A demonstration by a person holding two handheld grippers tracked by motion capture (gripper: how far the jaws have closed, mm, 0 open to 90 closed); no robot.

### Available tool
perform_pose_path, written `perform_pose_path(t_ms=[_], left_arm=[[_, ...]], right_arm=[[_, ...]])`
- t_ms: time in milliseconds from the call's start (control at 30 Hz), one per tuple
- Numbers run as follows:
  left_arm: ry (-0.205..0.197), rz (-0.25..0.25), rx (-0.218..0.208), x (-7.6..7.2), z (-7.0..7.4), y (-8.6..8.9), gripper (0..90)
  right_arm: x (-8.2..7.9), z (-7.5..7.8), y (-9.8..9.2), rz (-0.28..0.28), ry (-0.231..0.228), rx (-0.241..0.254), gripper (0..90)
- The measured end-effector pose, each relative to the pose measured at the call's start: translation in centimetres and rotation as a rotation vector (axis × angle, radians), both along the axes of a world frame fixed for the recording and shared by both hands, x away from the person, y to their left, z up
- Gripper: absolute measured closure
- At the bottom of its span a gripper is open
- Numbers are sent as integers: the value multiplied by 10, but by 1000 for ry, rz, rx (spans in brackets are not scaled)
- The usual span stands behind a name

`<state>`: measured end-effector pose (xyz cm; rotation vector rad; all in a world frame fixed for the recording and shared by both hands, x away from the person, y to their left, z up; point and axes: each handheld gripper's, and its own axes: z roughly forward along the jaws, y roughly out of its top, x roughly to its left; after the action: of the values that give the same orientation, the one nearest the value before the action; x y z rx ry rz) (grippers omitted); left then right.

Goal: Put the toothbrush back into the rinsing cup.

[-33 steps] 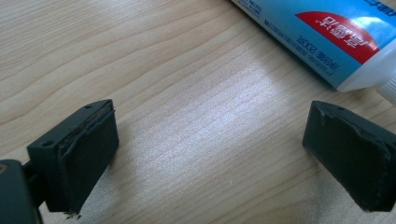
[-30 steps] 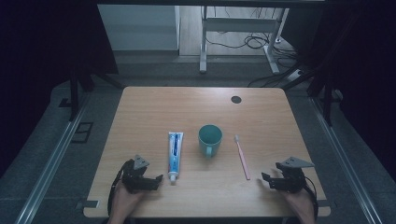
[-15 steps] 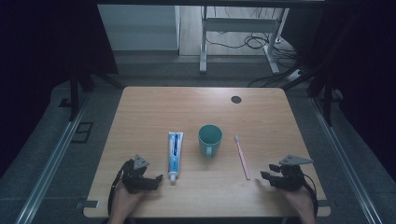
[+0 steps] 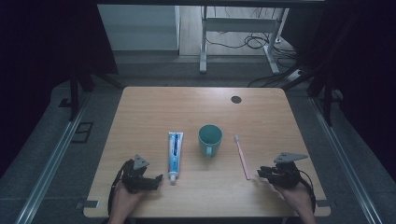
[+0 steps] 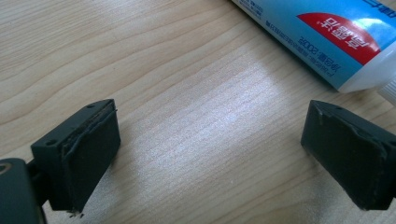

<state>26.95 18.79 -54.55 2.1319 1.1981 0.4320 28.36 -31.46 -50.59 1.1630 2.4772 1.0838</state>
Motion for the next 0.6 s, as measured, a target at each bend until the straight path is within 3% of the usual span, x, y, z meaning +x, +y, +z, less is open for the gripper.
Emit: perform_pose_path(t_ms=[400, 533, 600], left_arm=[[0, 0, 0, 0, 0, 0, 48], [0, 0, 1, 0, 0, 0, 48], [0, 0, 0, 0, 0, 0, 48]], right_arm=[[12, 12, 23, 73, -3, 22, 769], [16, 12, 32, 83, 17, 1, 691], [16, 13, 36, 78, 1, -10, 660]])
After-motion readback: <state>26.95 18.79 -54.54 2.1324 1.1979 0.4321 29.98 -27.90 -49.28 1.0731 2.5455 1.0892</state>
